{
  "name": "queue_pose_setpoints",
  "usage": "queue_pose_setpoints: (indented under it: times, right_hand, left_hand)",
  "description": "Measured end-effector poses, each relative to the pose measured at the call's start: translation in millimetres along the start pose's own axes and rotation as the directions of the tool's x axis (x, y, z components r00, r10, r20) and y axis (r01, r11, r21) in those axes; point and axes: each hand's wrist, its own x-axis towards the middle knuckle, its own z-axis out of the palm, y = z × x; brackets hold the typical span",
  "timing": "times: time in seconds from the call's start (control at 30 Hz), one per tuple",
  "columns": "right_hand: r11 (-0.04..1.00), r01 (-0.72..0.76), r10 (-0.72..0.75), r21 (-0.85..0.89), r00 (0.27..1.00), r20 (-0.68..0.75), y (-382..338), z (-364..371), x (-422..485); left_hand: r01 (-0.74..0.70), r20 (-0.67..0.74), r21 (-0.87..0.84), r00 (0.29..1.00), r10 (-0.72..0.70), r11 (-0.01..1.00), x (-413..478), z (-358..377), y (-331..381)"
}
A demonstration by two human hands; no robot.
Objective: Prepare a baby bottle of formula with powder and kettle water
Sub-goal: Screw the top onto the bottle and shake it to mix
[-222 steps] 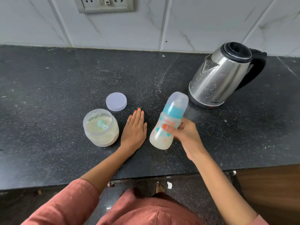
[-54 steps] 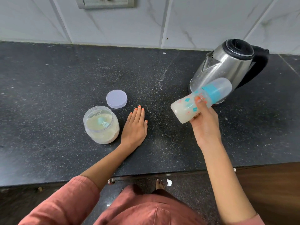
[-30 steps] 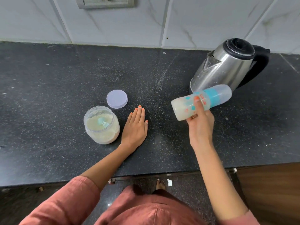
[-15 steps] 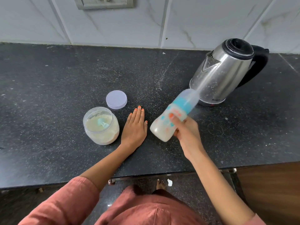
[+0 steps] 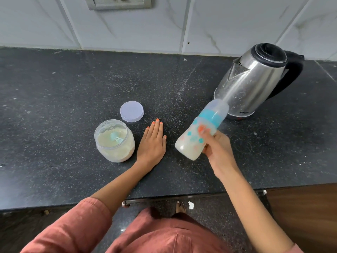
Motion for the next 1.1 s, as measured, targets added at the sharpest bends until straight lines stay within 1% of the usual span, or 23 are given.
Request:
queue_pose_setpoints:
  times: [0.07, 0.1, 0.13, 0.2, 0.23, 0.3, 0.33, 0.37, 0.47, 0.5, 0.53, 0.57, 0.63, 0.67, 0.7, 0.73, 0.8, 0.87, 0.9, 0.97, 1.03, 1.07, 1.1]
  right_hand:
    - [0.966, 0.065, -0.036, 0.250, 0.993, -0.116, -8, -1, 8]
    - [0.936, 0.099, -0.044, 0.338, 0.985, -0.167, -10, -1, 12]
    - [0.926, 0.113, -0.049, 0.359, 0.982, -0.181, -10, -1, 14]
    - [0.973, 0.066, -0.045, 0.223, 0.994, -0.098, -5, 3, 9]
    - [0.996, 0.025, -0.023, 0.087, 0.999, -0.027, 0, 4, 4]
    - [0.990, -0.017, 0.026, -0.143, 0.998, 0.062, 6, 3, -4]
    - [0.986, -0.006, 0.017, -0.164, 0.998, 0.064, 5, 2, -4]
    - [0.994, 0.019, -0.014, -0.107, 0.999, 0.048, 2, 1, -3]
    - [0.958, 0.103, -0.075, 0.268, 0.991, -0.114, -9, 0, 8]
    - [0.934, 0.121, -0.071, 0.336, 0.985, -0.159, -9, 0, 10]
    - [0.937, 0.118, -0.067, 0.330, 0.984, -0.162, -8, 1, 9]
    - [0.961, 0.089, -0.059, 0.260, 0.991, -0.121, -5, 3, 6]
    - [1.000, 0.018, -0.018, -0.023, 1.000, 0.017, 2, 5, -4]
    - [0.990, 0.002, 0.007, -0.142, 0.998, 0.062, 4, 4, -8]
    - [0.982, -0.001, 0.016, -0.191, 0.997, 0.078, 4, 3, -10]
    - [0.985, 0.011, 0.001, -0.170, 0.997, 0.073, 2, 2, -9]
    - [0.998, 0.050, -0.050, 0.046, 0.999, -0.014, -4, 1, -1]
    - [0.955, 0.114, -0.080, 0.273, 0.988, -0.132, -10, 1, 8]
    - [0.940, 0.129, -0.082, 0.315, 0.984, -0.158, -9, 2, 9]
    - [0.973, 0.074, -0.055, 0.219, 0.994, -0.090, -3, 3, 6]
    - [0.999, -0.015, 0.017, -0.043, 0.999, 0.048, 5, 4, -4]
    - [0.990, -0.035, 0.046, -0.139, 0.996, 0.079, 6, 2, -7]
    - [0.986, -0.033, 0.047, -0.164, 0.996, 0.080, 5, 1, -8]
  left_hand:
    - [-0.004, -0.006, 0.004, 1.000, 0.004, 1.000, 0, 1, -1]
    - [-0.004, 0.000, 0.007, 1.000, 0.004, 1.000, 0, 1, 0]
    - [-0.003, 0.004, 0.010, 1.000, 0.003, 1.000, 0, 1, 0]
    - [-0.003, 0.005, 0.014, 1.000, 0.003, 1.000, 0, 1, 0]
    - [-0.004, 0.006, 0.013, 1.000, 0.003, 1.000, 0, 1, -1]
    - [-0.003, 0.023, 0.006, 1.000, 0.003, 1.000, 1, 1, -1]
    - [0.000, 0.029, 0.001, 1.000, 0.000, 1.000, 1, 0, 0]
    - [0.004, 0.022, -0.003, 1.000, -0.004, 1.000, 0, 1, 0]
    - [0.000, -0.004, 0.002, 1.000, 0.000, 1.000, 1, 1, -1]
    - [-0.003, -0.005, 0.008, 1.000, 0.004, 1.000, 0, 2, 0]
    - [-0.007, -0.006, 0.010, 1.000, 0.007, 1.000, 0, 2, 0]
    - [-0.011, -0.010, 0.008, 1.000, 0.011, 1.000, 0, 2, 0]
    - [-0.010, 0.003, 0.005, 1.000, 0.010, 1.000, 0, 1, 0]
    - [-0.008, 0.016, 0.008, 1.000, 0.008, 1.000, 1, 1, 0]
    - [-0.004, 0.024, 0.007, 1.000, 0.004, 1.000, 1, 1, 0]
    - [-0.001, 0.018, 0.003, 1.000, 0.001, 1.000, 1, 0, 0]
    - [-0.003, -0.008, 0.002, 1.000, 0.003, 1.000, 0, 0, 0]
    - [-0.007, -0.014, 0.009, 1.000, 0.007, 1.000, -1, 1, 0]
    - [-0.006, -0.011, 0.012, 1.000, 0.006, 1.000, -1, 1, 0]
    - [-0.004, -0.006, 0.016, 1.000, 0.004, 1.000, 0, 0, 0]
    - [-0.005, 0.010, 0.009, 1.000, 0.005, 1.000, 1, 0, 0]
    - [-0.005, 0.017, 0.006, 1.000, 0.005, 1.000, 1, 0, 0]
    - [-0.003, 0.015, 0.006, 1.000, 0.003, 1.000, 1, 0, 0]
